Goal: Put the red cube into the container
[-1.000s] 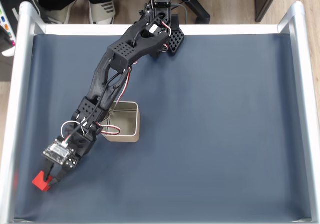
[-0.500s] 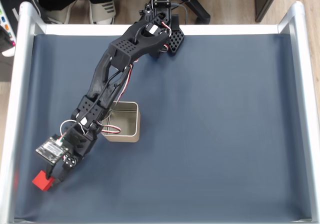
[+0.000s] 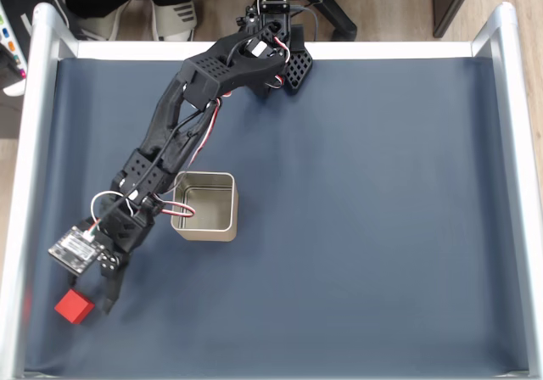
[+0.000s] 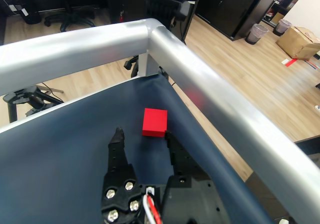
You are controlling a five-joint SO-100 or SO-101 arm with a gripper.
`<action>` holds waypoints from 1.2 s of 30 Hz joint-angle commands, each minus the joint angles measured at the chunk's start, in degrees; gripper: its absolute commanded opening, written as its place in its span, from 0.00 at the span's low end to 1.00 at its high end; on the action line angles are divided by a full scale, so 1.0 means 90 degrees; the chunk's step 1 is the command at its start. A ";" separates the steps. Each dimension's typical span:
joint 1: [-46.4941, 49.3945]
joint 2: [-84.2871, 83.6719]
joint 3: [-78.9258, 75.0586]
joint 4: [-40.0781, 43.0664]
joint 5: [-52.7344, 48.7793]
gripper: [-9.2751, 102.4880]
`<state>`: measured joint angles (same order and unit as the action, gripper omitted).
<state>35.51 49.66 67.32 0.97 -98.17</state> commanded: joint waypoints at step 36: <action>0.0371 -0.1152 -0.1455 -0.1182 0.0410 0.37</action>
<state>38.50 38.76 57.48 -7.91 -95.45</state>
